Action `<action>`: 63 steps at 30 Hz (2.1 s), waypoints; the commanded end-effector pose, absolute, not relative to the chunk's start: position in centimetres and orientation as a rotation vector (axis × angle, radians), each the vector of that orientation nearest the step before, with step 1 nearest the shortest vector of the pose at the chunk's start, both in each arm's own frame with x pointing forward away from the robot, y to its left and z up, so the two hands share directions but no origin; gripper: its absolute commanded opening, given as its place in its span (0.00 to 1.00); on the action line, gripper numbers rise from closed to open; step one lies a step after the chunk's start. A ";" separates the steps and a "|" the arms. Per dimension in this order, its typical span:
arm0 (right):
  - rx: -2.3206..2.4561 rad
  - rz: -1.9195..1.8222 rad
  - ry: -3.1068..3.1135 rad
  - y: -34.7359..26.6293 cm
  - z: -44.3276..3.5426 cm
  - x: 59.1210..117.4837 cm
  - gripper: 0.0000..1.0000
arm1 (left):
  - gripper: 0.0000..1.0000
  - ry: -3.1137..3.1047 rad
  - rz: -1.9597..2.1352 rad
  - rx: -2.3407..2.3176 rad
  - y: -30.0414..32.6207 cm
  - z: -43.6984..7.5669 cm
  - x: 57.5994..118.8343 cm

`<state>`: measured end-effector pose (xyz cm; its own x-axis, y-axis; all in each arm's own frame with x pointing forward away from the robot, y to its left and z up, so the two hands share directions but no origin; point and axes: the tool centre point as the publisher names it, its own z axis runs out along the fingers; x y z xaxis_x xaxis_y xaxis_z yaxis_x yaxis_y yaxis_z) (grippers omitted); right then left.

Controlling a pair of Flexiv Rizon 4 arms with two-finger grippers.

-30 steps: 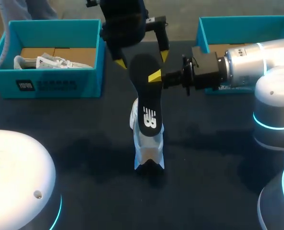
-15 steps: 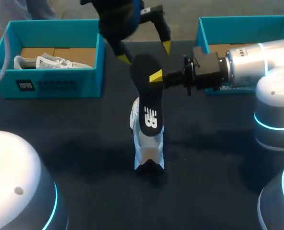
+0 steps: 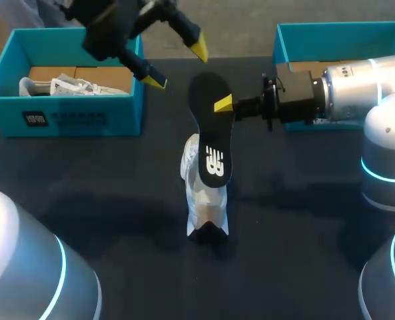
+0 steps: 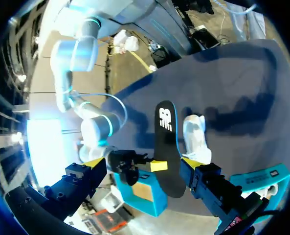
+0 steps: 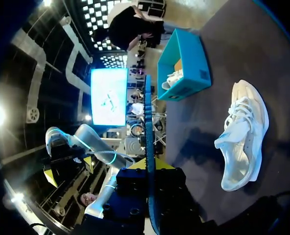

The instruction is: Take the shoe out of the shoebox, open the shoe tongue, remove and reinsert the insole, then place the shoe into the shoebox

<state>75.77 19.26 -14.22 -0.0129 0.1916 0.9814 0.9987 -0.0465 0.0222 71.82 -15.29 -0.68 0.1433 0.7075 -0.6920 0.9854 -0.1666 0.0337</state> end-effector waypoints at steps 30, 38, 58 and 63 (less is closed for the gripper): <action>-1.499 -1.241 -1.210 16.7 -13.0 76.9 0.00 | 1.00 1.102 -1.290 1.328 -10.6 -3.5 70.2; -1.493 -1.262 -1.210 17.1 -11.1 76.8 0.00 | 1.00 1.157 -1.258 1.282 -10.8 -5.8 69.8; -1.420 -1.242 -1.257 19.9 -9.5 74.7 0.00 | 1.00 1.145 -1.203 1.193 -15.3 -8.3 72.3; -1.411 -1.243 -1.260 20.5 -9.4 74.5 0.00 | 1.00 1.130 -1.190 1.185 -16.1 -8.6 72.9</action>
<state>74.39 19.73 -9.36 -0.0040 0.1442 0.9895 0.9917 -0.1263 0.0224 72.15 -15.20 -8.41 0.0514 -0.0517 -0.9973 0.9986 0.0166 0.0506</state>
